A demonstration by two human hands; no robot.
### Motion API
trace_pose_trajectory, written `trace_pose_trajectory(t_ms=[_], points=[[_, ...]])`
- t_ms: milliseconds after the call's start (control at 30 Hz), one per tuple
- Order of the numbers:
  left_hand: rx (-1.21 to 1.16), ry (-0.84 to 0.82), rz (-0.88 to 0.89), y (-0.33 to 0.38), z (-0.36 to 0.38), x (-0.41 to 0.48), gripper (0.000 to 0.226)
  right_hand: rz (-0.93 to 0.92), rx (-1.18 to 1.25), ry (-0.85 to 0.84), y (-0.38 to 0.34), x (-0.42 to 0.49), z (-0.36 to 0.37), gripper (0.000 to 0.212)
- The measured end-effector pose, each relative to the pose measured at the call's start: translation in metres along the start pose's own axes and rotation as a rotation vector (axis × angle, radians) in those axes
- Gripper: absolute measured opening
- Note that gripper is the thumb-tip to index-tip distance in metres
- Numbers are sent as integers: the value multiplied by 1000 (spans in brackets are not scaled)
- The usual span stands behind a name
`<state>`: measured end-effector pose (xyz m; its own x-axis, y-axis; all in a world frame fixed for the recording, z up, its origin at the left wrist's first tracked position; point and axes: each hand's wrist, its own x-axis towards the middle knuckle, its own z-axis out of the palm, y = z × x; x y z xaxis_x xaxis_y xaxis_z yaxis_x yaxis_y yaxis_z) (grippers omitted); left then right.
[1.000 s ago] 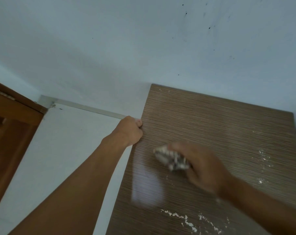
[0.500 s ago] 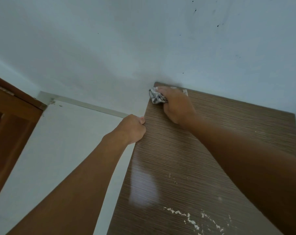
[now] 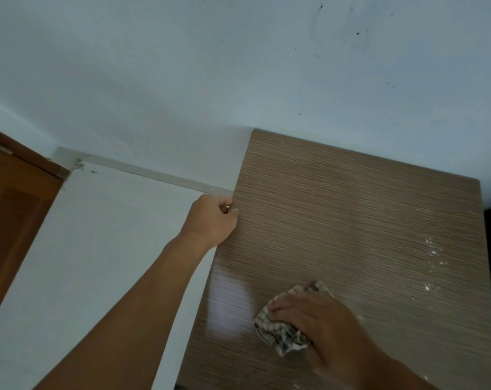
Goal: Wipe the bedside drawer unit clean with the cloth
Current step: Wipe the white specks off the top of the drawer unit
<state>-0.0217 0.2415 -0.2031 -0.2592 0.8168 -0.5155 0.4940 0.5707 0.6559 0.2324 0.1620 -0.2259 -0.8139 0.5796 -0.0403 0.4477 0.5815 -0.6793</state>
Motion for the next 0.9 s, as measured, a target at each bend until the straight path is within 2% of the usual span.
trace_pose_trajectory(t_ms=[167, 300, 367, 467, 567, 700, 900], points=[[12, 114, -3, 0, 11, -5, 39, 114, 117, 251, -16, 18, -41, 31], [-13, 118, -34, -2, 12, -1, 41, 272, 36, 437, -1, 71, -80, 36], [-3, 131, -36, -2, 13, -1, 40, 370, -9, 392, 18, 97, -84, 42], [-6, 130, -45, -1, 15, -3, 40, 453, -94, 227, 48, 116, -64, 53], [39, 126, -38, -2, 16, -4, 42, 349, -165, 179, 51, 106, -41, 56], [82, 140, -18, -3, 18, -10, 42, 212, -92, 120, 25, 57, -10, 54], [198, 121, 48, -9, 30, -24, 50, 114, -26, 46, -15, -39, 34, 54]])
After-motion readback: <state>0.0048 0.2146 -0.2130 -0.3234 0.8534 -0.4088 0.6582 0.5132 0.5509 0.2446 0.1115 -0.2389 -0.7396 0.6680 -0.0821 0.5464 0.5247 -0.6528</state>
